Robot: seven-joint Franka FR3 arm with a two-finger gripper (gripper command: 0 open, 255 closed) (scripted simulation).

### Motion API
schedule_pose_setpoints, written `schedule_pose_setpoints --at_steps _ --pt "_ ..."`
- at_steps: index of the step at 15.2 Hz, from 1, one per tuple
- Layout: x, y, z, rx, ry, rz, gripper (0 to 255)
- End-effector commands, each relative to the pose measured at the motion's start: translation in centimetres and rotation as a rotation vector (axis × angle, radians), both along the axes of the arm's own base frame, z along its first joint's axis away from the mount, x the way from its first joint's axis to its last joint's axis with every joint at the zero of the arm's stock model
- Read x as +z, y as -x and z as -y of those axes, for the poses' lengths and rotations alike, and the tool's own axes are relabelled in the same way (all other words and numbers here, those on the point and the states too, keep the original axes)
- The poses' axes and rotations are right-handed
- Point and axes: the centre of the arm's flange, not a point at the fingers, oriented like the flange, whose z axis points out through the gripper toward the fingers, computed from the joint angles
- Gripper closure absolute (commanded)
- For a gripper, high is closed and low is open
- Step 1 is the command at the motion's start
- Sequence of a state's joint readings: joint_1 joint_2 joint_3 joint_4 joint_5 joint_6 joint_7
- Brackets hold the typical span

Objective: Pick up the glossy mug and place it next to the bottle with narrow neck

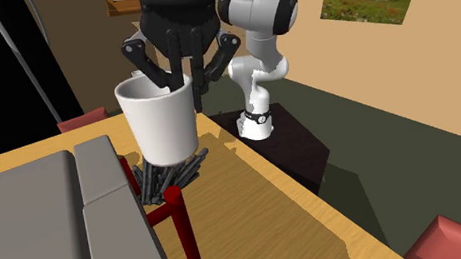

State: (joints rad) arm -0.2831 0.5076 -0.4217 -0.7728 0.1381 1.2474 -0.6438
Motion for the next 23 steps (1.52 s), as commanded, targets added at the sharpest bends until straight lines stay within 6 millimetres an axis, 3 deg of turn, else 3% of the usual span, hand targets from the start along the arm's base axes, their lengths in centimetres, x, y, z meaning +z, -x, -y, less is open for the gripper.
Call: schedule_pose_setpoints --at_steps 1,23 --pt "0.9 0.1 0.0 0.001 0.000 -0.001 255" --pt "1.0 29.0 3.3 0.001 0.000 -0.001 255"
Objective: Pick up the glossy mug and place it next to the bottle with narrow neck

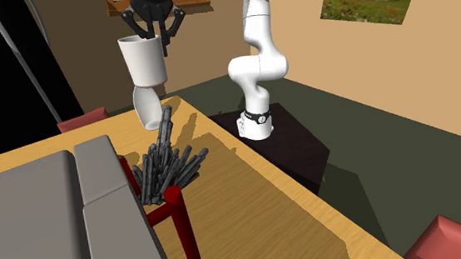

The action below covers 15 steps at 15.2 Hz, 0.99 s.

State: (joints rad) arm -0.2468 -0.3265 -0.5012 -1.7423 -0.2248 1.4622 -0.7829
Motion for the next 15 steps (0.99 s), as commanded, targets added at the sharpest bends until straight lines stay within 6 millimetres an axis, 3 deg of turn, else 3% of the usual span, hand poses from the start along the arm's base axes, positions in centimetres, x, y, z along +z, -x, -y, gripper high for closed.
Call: schedule_pose_setpoints --at_steps 1,12,15 --pt "-0.1 2.6 0.1 0.001 0.001 0.000 255" --pt "-0.1 17.3 1.8 0.001 0.001 0.000 255" --pt "-1.7 17.3 1.8 0.001 0.001 0.000 255"
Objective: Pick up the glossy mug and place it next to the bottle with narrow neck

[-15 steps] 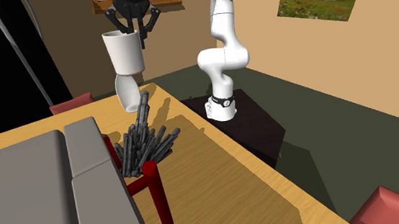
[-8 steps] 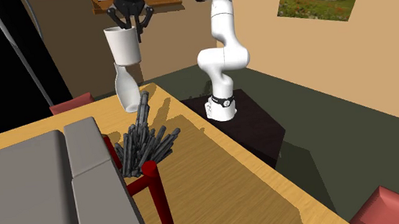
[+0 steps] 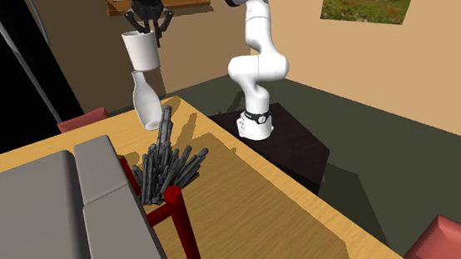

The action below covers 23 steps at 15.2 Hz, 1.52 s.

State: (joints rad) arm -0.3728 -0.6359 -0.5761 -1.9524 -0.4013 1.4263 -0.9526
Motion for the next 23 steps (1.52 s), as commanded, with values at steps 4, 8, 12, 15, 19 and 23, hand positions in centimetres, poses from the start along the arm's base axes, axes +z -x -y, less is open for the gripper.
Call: schedule_pose_setpoints --at_steps 4,8,12,15,19,23 --pt "-2.6 0.2 0.0 0.001 0.000 0.000 255" --pt "-4.7 0.2 0.0 0.001 0.000 0.000 255" --pt "-6.8 0.2 0.0 0.001 0.000 0.000 255" --pt "-8.4 0.2 0.0 0.001 0.000 0.000 255" --pt "-10.5 0.2 0.0 0.001 0.000 0.000 255" --pt "-12.6 0.2 0.0 0.001 0.000 0.000 255"
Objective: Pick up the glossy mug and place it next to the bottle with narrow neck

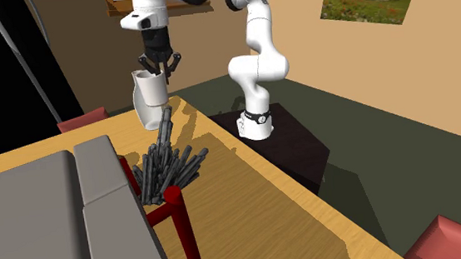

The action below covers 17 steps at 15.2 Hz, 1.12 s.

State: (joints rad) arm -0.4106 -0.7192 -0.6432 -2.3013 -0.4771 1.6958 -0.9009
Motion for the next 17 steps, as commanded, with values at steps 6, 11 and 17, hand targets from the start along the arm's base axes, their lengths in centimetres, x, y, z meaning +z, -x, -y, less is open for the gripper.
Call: schedule_pose_setpoints --at_steps 6,11,17 --pt "-3.8 0.1 -0.1 0.000 0.000 0.001 255" --pt "-6.4 0.1 -0.1 0.000 0.000 0.001 255" --pt "-9.6 0.1 -0.1 0.000 0.000 0.001 255"
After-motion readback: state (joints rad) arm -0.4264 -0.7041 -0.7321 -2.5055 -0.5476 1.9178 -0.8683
